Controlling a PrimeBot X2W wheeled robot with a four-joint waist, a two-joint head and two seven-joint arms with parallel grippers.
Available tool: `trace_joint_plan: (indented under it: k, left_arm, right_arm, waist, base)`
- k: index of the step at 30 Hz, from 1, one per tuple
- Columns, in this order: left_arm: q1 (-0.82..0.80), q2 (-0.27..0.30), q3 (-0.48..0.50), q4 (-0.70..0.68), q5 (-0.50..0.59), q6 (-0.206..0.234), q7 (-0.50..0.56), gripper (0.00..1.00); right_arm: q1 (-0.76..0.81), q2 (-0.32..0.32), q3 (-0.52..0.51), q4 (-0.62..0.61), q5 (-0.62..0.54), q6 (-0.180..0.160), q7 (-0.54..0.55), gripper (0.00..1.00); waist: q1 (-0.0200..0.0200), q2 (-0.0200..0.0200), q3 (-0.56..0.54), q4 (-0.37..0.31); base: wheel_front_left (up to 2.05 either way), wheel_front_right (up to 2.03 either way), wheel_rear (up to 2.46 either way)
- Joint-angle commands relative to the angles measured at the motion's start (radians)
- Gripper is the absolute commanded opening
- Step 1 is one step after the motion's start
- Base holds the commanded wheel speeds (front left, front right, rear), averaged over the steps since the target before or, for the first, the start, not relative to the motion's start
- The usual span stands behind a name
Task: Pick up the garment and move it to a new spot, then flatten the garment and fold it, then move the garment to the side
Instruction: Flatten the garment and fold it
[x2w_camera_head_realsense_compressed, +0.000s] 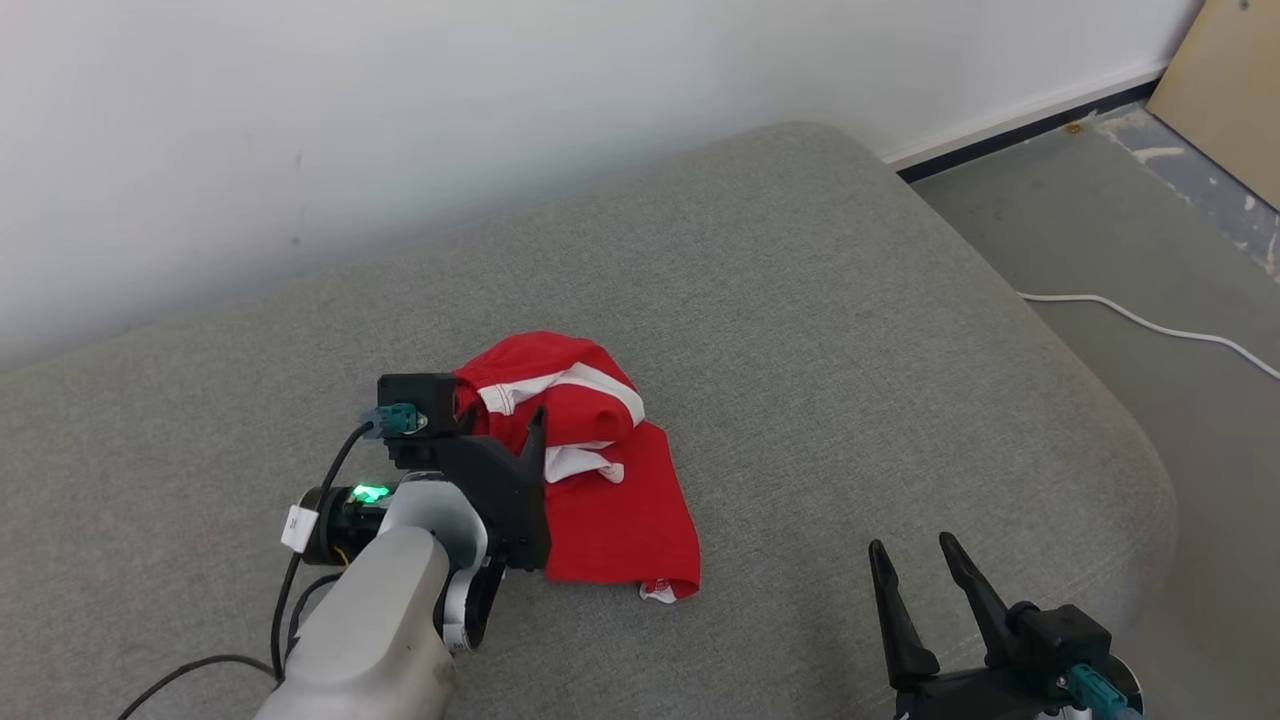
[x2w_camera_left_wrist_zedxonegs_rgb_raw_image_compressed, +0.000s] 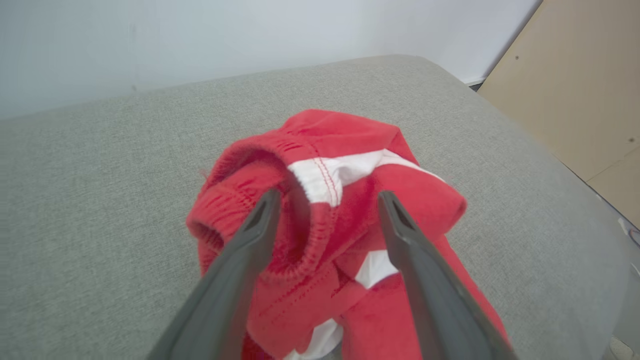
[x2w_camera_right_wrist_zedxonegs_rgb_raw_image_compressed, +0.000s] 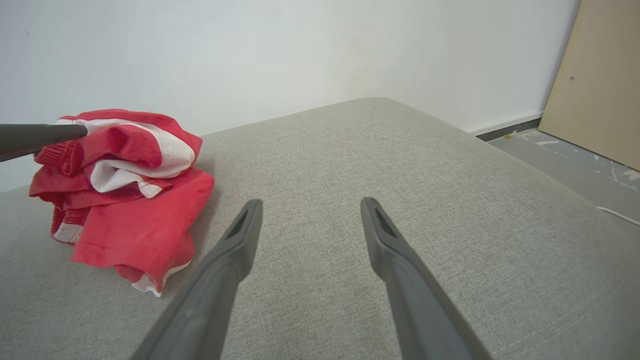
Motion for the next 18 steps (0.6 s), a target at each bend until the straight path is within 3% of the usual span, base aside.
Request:
trace_joint_plan:
  k: [1, 2, 3, 5, 18]
  left_arm:
    - [-0.017, 0.003, 0.001, 0.014, -0.012, 0.005, -0.012, 1.00]
    - [-0.018, 0.002, -0.001, 0.020, -0.018, 0.003, -0.016, 1.00]
    - [-0.019, 0.002, -0.002, 0.023, -0.021, -0.001, -0.023, 0.90]
    - [-0.024, 0.002, -0.007, 0.026, -0.025, -0.012, -0.038, 0.00]
    - [-0.116, 0.002, -0.086, 0.001, -0.067, -0.048, -0.126, 0.00]
  right_arm:
    - [0.001, -0.001, 0.001, 0.001, 0.003, -0.003, -0.001, 1.00]
    - [0.002, -0.001, 0.002, 0.002, 0.002, -0.002, -0.001, 1.00]
    - [0.001, -0.001, 0.003, 0.003, 0.001, -0.003, -0.001, 1.00]
    - [0.000, -0.001, 0.005, 0.003, -0.001, -0.003, -0.001, 1.00]
    - [-0.003, -0.001, 0.003, 0.002, -0.010, -0.003, -0.001, 1.00]
  waist:
    - [-0.0001, -0.0001, -0.006, 0.000]
    - [-0.0001, -0.0001, -0.008, 0.001]
    - [-0.0001, -0.0001, -0.009, 0.001]
    - [-0.0001, -0.0001, -0.012, 0.001]
    - [-0.0001, -0.0001, -0.019, -0.005]
  base:
    - [0.00, 0.00, 0.00]
    - [0.00, 0.00, 0.00]
    - [0.00, 0.00, 0.00]
    - [0.00, 0.00, 0.00]
    - [0.00, 0.00, 0.00]
